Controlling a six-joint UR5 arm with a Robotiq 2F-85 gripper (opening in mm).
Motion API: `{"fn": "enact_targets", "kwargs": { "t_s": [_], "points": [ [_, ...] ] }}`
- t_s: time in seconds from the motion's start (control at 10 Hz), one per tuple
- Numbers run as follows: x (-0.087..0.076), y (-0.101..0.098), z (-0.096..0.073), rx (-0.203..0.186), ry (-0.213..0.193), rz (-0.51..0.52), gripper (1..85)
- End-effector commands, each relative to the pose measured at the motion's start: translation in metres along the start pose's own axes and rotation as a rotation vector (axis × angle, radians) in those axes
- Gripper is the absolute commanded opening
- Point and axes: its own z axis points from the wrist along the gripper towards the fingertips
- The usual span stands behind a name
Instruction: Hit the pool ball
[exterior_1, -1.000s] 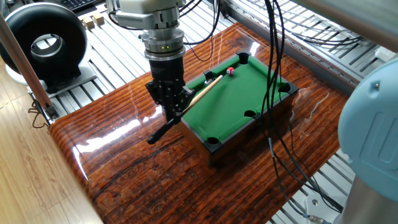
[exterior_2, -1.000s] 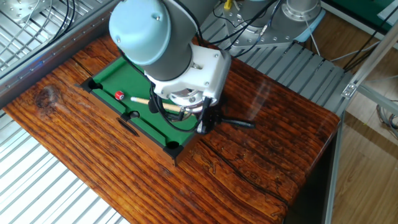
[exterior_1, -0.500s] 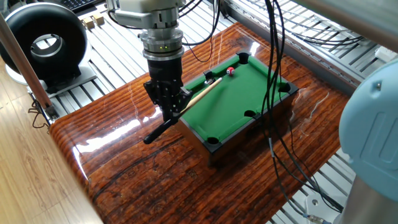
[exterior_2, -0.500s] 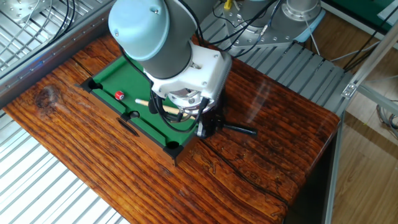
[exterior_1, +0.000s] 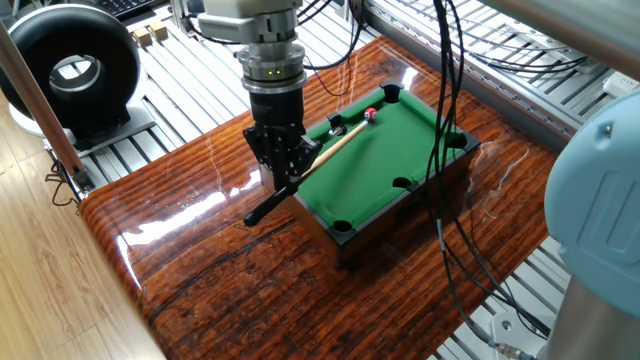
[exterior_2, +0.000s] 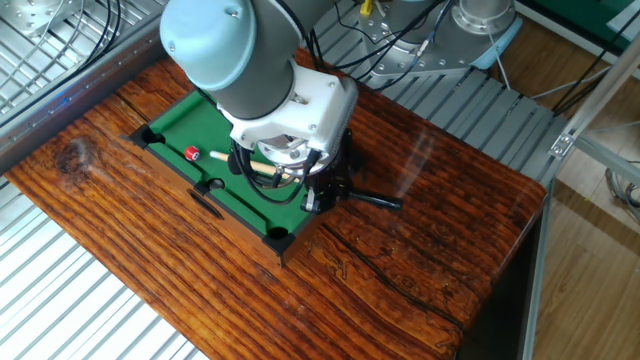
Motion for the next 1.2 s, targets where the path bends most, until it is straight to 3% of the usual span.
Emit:
{"fn": "enact_targets", "kwargs": {
  "t_s": [0.0,0.1,0.4,1.1],
  "points": [
    [0.001,-0.001,-0.001,0.002,-0.015,-0.002,1.0],
    [0.000,-0.002,-0.002,0.002,-0.022,-0.008,1.0],
    [0.019,-0.008,-0.004,0.008,0.017,-0.035,1.0],
    [0.029,-0.004,-0.005,-0.016,-0.011,-0.043,1.0]
  ]
}}
